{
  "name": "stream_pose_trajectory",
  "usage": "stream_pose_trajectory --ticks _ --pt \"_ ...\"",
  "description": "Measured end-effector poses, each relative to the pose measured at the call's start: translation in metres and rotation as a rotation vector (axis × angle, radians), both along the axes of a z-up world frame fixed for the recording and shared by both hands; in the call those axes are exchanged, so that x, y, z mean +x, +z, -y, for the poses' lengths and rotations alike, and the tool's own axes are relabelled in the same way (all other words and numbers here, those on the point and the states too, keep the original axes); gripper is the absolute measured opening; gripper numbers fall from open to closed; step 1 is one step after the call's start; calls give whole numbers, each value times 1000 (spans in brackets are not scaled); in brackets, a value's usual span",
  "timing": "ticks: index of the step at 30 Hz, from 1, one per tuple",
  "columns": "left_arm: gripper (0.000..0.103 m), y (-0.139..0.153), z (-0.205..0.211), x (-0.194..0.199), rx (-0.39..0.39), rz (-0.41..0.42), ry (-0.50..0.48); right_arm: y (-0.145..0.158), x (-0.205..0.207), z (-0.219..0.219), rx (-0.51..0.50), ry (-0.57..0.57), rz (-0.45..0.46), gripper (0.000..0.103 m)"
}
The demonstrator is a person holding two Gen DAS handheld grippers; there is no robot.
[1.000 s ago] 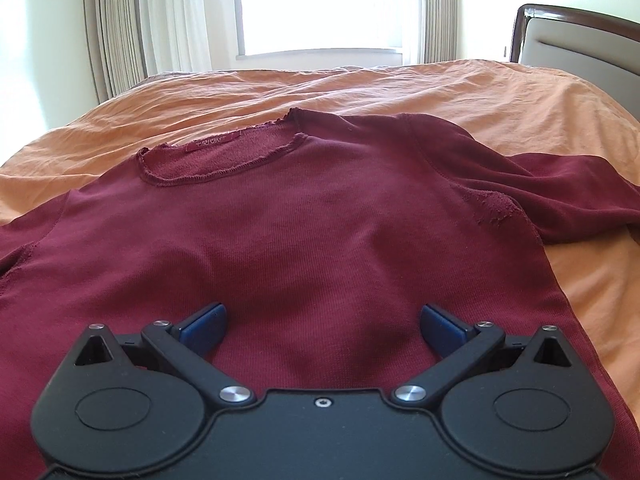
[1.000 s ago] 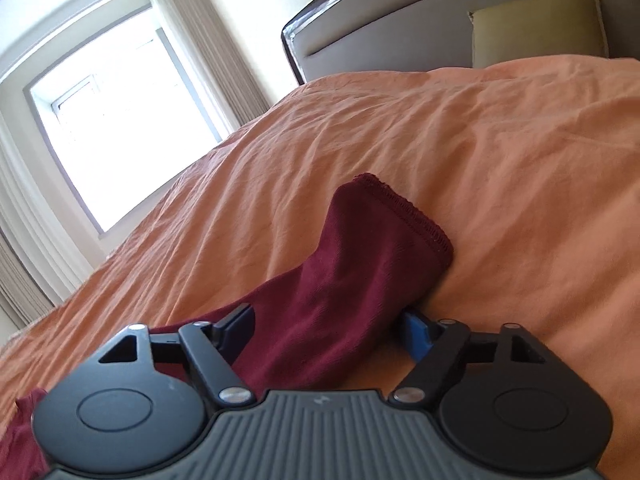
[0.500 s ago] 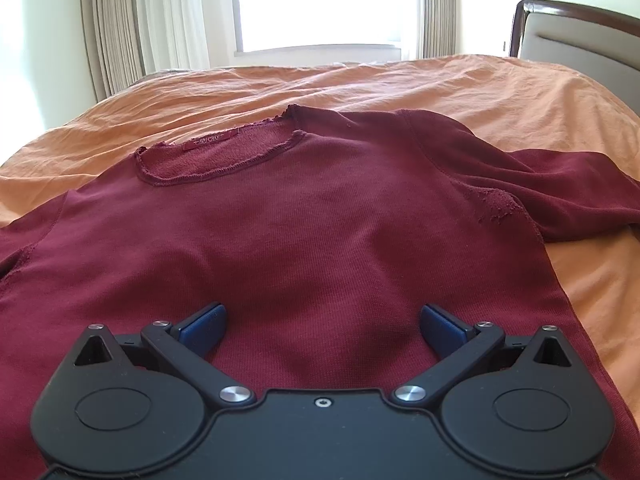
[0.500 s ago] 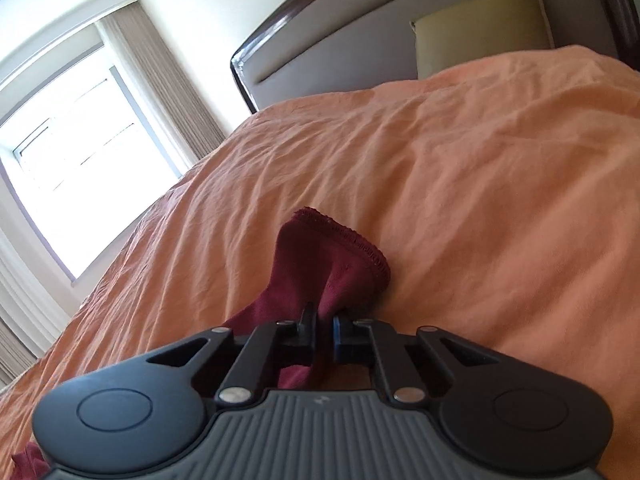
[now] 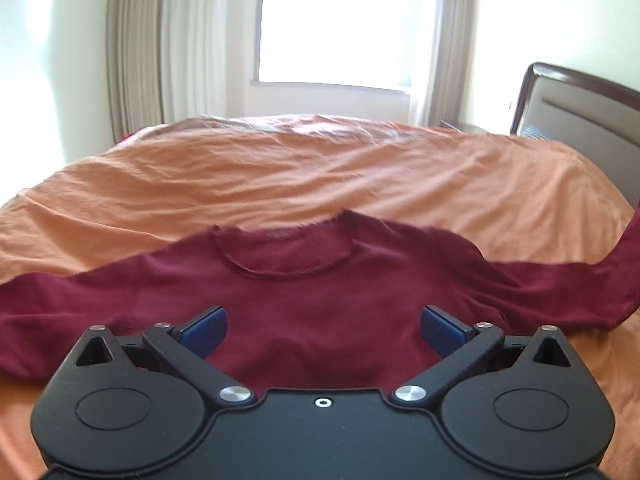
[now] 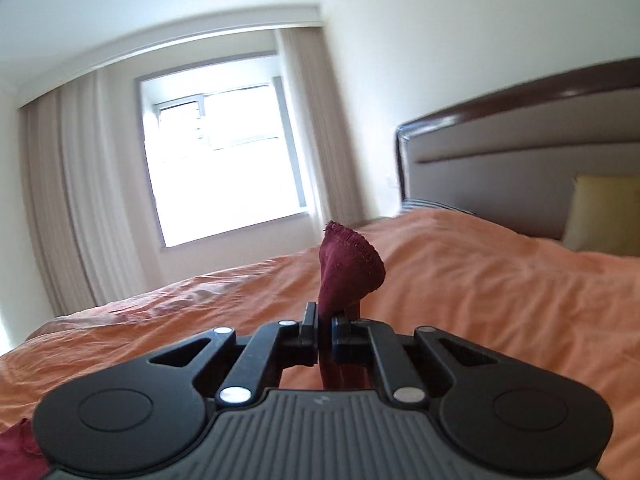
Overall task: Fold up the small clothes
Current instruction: 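Lay the held sleeve across the shirt body and open the right gripper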
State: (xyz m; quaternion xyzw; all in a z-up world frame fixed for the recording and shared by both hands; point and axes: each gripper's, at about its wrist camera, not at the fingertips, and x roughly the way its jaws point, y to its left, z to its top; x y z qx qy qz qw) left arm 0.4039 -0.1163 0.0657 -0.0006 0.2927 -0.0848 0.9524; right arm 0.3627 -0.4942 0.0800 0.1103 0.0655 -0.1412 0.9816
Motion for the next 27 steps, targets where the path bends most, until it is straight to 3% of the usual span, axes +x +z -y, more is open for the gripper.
stream_pose_trajectory --ticks 5,11,19,27 --pt "102 23 -44 -16 6 48 74 30 29 -90 -88 196 34 7" --pt "102 43 -103 -36 -7 89 171 31 57 -197 -170 368 18 6" --pt "102 43 -173 -51 -10 97 291 -22 64 -328 -270 549 -96 6" --pt "102 22 -205 -49 -36 39 342 -90 53 -395 -475 669 -233 6"
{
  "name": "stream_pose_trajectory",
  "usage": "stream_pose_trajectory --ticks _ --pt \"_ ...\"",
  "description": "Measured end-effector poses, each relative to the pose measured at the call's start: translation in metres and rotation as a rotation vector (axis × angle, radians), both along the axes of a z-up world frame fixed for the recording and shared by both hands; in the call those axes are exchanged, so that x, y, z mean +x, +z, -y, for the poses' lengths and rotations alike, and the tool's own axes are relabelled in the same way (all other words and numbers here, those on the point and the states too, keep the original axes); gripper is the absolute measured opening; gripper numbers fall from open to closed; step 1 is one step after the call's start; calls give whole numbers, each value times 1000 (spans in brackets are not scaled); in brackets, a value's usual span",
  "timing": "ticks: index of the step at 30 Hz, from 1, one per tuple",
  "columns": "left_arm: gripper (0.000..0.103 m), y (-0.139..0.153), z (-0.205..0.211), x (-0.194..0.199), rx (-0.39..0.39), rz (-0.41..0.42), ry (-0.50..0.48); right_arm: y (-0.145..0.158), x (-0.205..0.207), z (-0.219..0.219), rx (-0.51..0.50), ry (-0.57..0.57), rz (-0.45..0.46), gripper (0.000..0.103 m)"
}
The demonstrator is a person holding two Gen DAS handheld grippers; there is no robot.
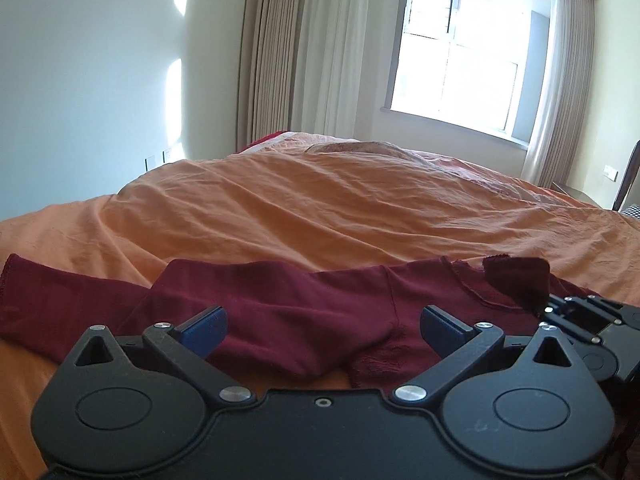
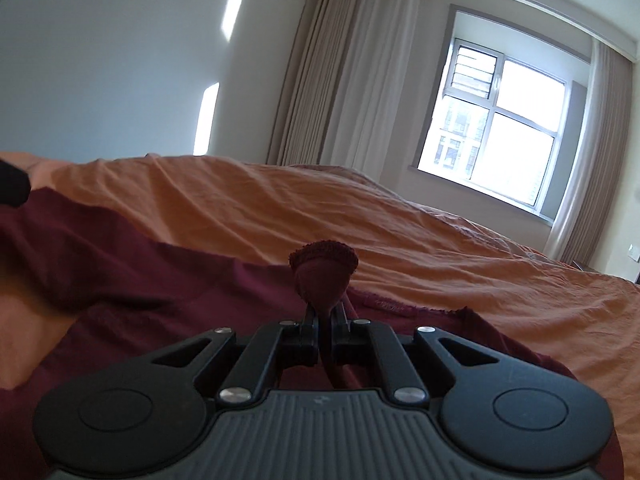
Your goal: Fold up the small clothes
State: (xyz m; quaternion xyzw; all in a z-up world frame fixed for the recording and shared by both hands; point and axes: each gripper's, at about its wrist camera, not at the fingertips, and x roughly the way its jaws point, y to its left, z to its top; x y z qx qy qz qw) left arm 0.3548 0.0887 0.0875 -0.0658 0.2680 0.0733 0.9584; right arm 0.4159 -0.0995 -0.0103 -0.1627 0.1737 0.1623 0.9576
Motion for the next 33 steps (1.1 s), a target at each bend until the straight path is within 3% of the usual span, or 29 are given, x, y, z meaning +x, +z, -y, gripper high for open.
stream_pose_trajectory --ticks 6,7,11,15,17,22,27,33 --pt "102 -13 2 7 -17 -17 -13 -24 -19 -12 -97 95 -38 11" --pt "102 -15 5 9 -25 -16 -22 -26 -19 -12 -98 118 -49 16" --pt "102 -21 15 15 -90 -16 -71 -24 -37 -5 -95 229 -55 60" --pt "102 -26 29 25 -128 -32 -107 -16 -61 14 -88 321 -71 75" --pt "102 -30 39 31 -125 -36 -122 -11 -71 33 -73 320 -70 88" --pt "103 -48 67 53 -123 -48 -157 -2 -87 100 -39 202 -66 101" --pt "103 -76 93 77 -77 -43 -141 1 -74 184 40 -52 -99 103" --pt "103 -106 109 91 -2 -106 -132 -2 -34 277 353 -283 -200 103"
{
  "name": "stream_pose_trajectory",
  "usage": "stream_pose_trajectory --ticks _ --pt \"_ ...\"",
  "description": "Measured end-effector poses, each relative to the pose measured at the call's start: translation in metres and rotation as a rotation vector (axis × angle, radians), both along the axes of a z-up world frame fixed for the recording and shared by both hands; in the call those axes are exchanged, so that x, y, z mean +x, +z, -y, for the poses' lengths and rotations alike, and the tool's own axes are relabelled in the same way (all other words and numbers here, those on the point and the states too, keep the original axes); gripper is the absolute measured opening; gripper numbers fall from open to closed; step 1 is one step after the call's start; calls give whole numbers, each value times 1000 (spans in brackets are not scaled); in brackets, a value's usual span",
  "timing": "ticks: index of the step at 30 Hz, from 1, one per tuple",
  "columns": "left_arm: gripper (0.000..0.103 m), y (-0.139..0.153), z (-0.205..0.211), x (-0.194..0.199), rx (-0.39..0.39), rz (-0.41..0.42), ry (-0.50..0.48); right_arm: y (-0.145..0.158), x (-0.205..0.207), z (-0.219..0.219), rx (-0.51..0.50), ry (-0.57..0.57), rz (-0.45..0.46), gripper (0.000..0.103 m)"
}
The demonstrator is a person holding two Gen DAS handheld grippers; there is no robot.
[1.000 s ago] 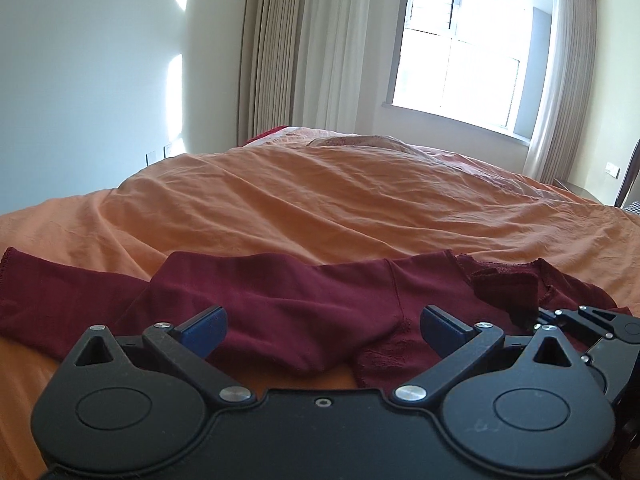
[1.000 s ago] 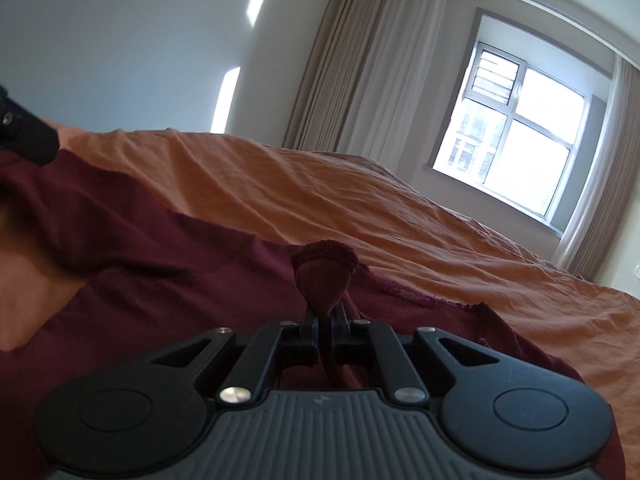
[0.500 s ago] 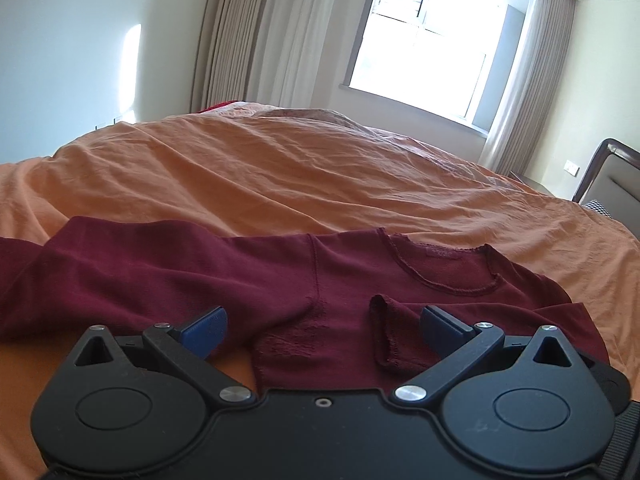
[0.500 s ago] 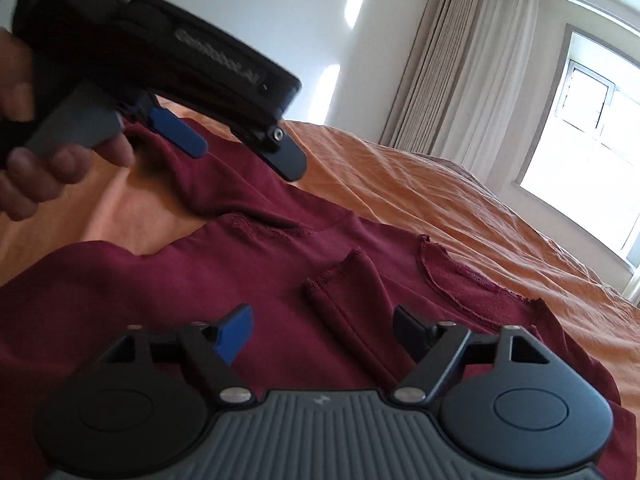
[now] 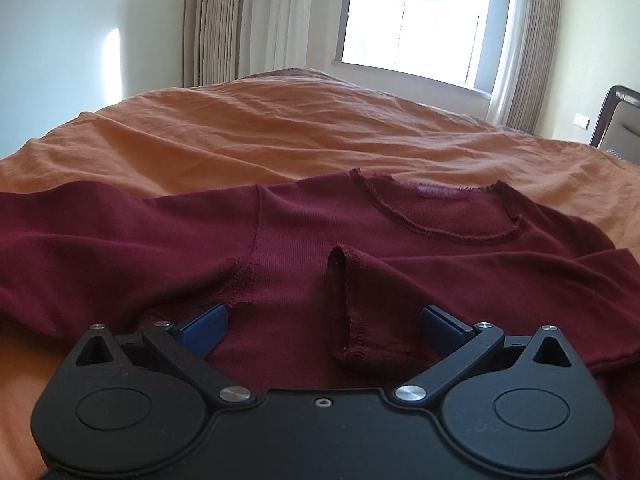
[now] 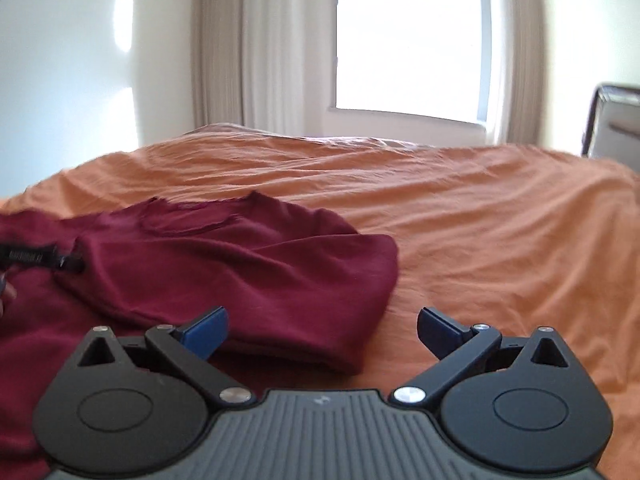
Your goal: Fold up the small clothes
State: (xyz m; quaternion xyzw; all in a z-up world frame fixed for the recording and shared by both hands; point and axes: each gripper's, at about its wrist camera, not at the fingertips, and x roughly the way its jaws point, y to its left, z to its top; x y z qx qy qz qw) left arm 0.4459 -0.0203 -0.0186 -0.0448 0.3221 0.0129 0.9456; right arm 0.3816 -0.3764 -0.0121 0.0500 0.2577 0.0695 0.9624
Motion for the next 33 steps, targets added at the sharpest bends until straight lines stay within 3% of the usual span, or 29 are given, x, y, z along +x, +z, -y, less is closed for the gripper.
stream_pose_trajectory --ticks 3,5,9,10,12,13,17,20,23,27,31,33 --pt "103 -8 -1 0 8 -6 7 -4 32 33 148 -62 -30 101" --pt "103 -14 0 -1 17 2 9 -8 55 50 218 -108 -57 89" --pt "103 -18 0 -2 19 12 8 -20 93 59 335 -114 -117 76" --pt "103 -18 -1 -3 12 14 9 -21 98 61 351 -113 -129 68" --pt "103 -19 -2 -3 1 18 9 -23 104 64 374 -105 -143 42" --pt "103 -19 -2 -3 -2 18 9 -21 104 64 367 -111 -132 15" --pt "103 -19 -3 -3 -5 17 8 3 80 57 224 -125 15 8" --pt "103 -20 -2 -2 0 17 6 9 71 47 92 -135 68 3" --pt "103 -20 -1 -2 7 17 6 3 80 37 34 -129 44 3" --pt "103 -20 -1 -3 10 16 5 -3 79 38 63 -142 21 7" --pt "103 -20 0 -3 10 16 5 1 47 46 51 -157 26 50" --pt "103 -20 0 -3 10 17 5 2 21 46 13 -139 22 59"
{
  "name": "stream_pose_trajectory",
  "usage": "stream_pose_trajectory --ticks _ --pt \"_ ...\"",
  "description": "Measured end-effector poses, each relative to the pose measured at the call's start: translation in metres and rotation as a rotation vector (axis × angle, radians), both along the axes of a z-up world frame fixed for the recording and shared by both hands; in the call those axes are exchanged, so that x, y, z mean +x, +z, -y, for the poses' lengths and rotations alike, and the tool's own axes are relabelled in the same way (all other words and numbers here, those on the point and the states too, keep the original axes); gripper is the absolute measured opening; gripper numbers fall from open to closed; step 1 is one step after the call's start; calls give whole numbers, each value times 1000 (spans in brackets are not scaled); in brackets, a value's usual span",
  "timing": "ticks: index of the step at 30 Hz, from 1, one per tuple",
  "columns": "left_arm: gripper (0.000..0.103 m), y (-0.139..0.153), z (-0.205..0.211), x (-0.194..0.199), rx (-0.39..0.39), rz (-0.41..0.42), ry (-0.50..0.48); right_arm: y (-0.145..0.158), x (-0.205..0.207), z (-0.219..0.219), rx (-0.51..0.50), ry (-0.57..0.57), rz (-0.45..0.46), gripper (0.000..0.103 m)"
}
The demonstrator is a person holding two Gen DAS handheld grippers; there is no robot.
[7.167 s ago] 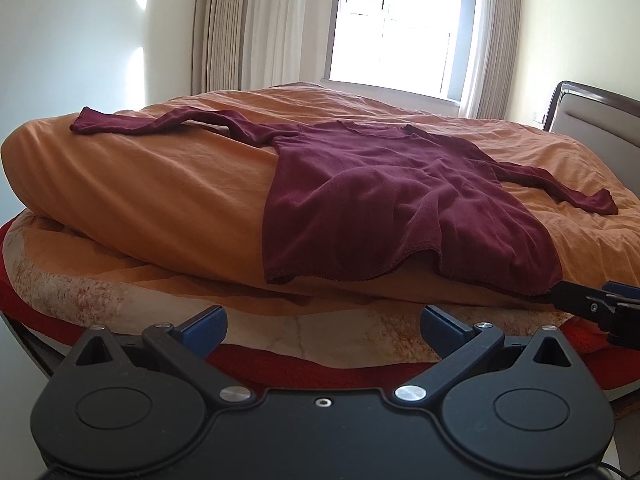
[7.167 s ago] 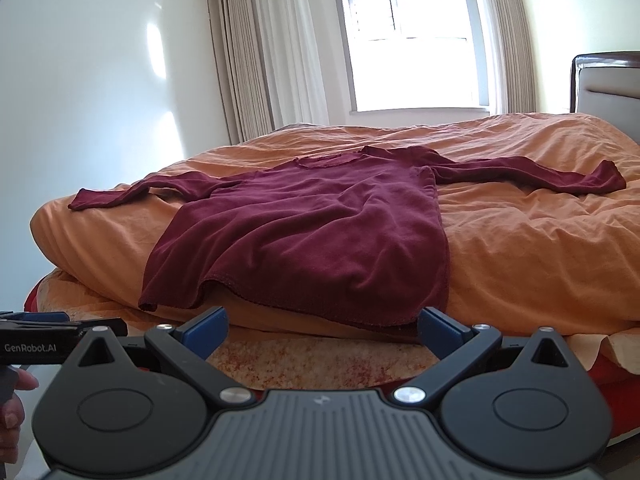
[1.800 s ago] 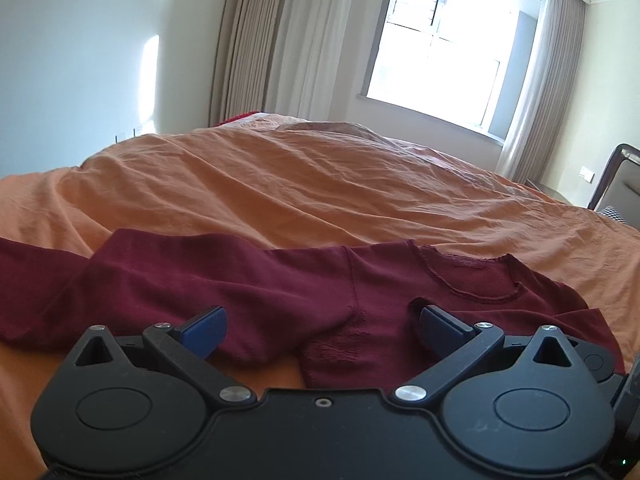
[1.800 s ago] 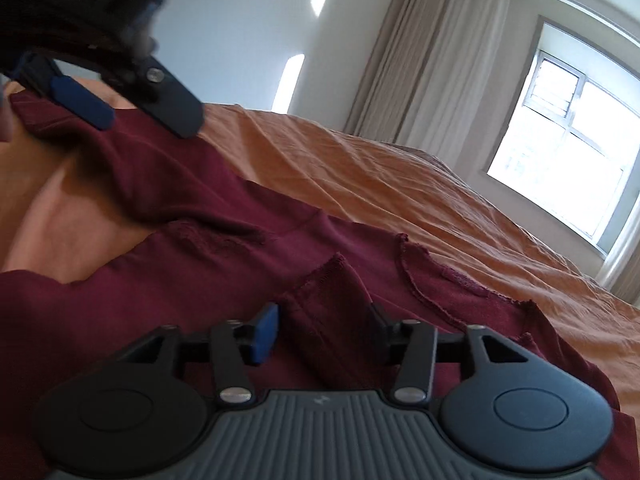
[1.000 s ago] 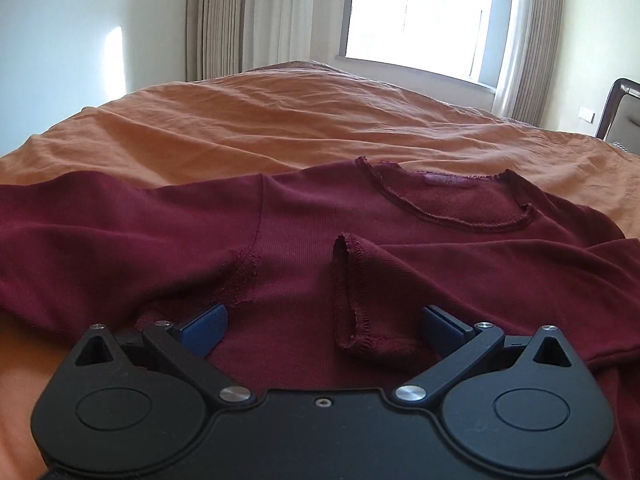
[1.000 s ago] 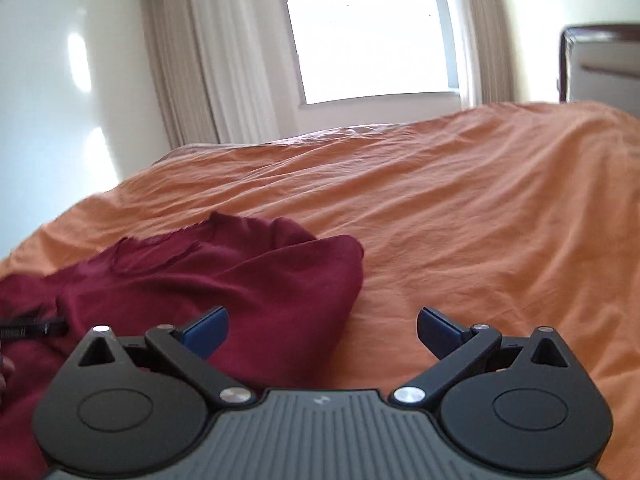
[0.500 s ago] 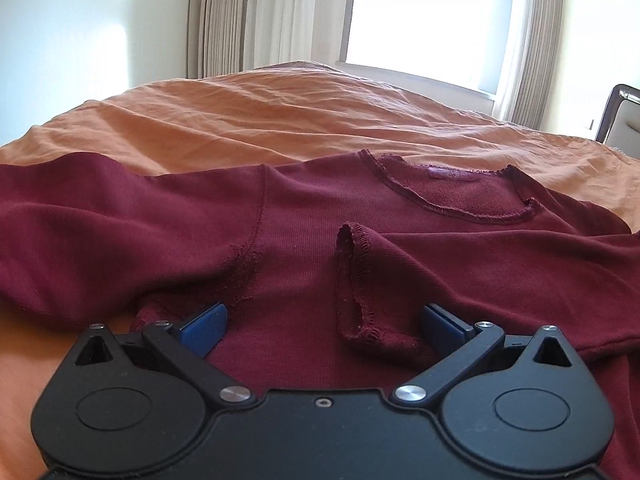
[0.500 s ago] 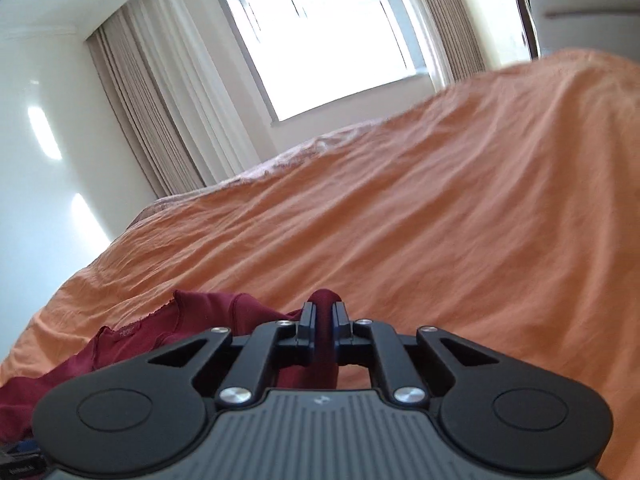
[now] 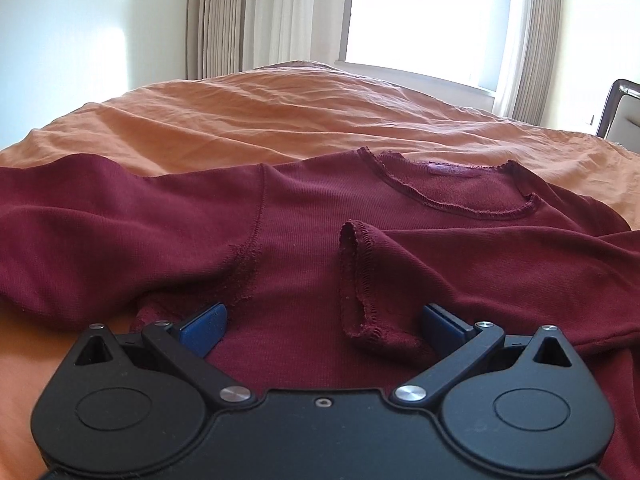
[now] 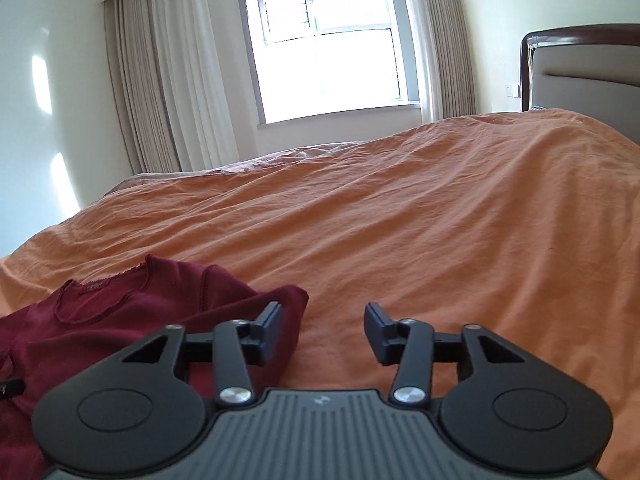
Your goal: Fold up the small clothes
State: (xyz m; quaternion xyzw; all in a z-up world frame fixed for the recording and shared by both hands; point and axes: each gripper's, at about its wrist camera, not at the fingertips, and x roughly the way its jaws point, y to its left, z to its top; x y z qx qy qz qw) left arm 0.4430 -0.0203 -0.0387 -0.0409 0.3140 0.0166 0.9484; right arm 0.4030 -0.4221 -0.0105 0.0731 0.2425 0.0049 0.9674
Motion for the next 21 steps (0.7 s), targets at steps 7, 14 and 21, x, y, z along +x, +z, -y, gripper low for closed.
stream_pose_trajectory --ticks 7,14,21 --pt "103 -1 0 0 5 0 0 -14 -76 -30 -169 67 -8 74" --pt "103 -1 1 0 5 1 0 -24 -53 -81 -349 121 -11 50" --pt "103 -1 0 0 5 2 -2 -12 -63 -76 -247 3 64 8"
